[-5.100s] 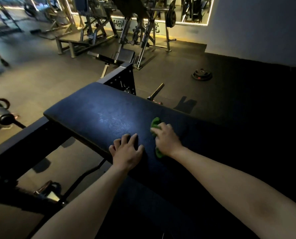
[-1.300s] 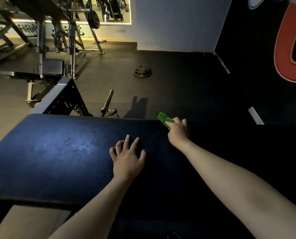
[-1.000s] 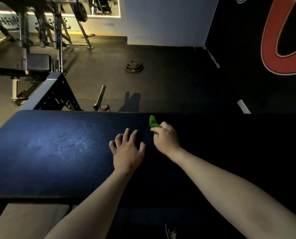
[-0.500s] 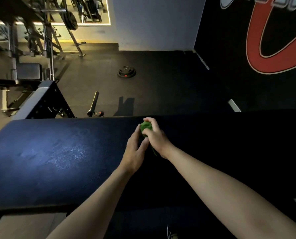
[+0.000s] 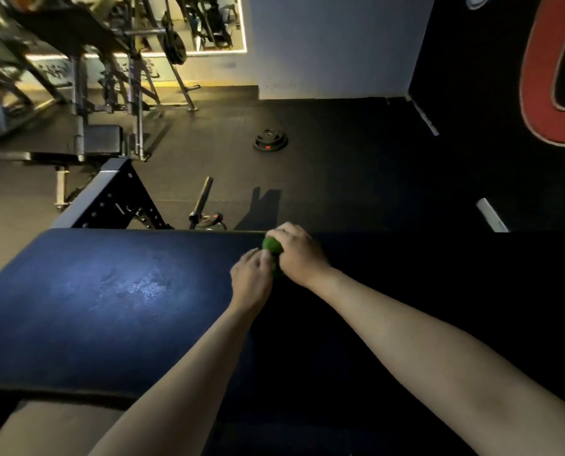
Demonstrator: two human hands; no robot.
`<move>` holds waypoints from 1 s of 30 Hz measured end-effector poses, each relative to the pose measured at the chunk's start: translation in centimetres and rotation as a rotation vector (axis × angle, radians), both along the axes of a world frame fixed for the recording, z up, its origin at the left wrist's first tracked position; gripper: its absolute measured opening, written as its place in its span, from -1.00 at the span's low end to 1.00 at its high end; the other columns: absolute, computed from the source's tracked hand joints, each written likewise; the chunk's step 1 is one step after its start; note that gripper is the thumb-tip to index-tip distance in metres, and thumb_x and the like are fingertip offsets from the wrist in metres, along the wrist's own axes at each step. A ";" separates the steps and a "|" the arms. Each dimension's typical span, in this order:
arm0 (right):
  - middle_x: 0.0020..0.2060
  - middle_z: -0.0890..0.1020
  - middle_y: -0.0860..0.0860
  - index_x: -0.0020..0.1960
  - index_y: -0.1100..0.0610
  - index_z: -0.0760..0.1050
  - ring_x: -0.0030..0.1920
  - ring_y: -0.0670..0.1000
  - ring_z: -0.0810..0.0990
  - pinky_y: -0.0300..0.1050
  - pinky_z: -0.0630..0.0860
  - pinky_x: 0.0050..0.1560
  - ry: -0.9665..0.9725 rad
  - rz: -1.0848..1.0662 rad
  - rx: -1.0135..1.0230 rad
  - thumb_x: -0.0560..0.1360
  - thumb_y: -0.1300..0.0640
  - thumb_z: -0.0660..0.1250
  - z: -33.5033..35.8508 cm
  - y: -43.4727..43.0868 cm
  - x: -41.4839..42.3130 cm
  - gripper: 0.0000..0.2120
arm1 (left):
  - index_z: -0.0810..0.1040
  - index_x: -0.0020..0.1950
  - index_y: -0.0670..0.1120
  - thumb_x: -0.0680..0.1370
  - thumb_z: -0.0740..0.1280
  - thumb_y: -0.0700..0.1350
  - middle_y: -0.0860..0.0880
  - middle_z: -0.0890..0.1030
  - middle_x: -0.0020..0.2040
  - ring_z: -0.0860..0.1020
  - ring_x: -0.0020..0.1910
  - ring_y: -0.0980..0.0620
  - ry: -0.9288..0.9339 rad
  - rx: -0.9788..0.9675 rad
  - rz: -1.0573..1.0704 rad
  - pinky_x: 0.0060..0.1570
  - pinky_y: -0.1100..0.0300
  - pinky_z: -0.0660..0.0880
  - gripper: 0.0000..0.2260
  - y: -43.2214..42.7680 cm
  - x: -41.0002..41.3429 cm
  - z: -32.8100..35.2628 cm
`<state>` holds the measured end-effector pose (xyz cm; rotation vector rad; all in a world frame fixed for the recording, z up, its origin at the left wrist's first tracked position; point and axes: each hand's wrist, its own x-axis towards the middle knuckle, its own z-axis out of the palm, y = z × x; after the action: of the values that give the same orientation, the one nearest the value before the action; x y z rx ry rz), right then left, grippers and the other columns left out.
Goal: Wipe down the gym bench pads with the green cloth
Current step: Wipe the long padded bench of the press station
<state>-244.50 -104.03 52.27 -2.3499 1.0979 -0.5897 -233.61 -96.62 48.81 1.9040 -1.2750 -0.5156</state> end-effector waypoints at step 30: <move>0.34 0.40 0.11 0.38 0.16 0.44 0.29 0.18 0.37 0.01 0.35 0.31 0.170 0.034 0.049 0.55 0.34 0.10 -3.8 -9.7 -10.3 -0.56 | 0.10 0.63 0.05 0.55 0.12 0.35 0.02 0.06 0.65 -0.06 0.59 -0.01 -0.374 0.439 0.322 0.53 -0.09 -0.15 -0.29 2.5 -9.1 -1.6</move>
<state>-254.83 -113.77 48.47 -2.4059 1.1297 -0.3514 -242.70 -94.10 47.21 2.6138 -1.1037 -0.2908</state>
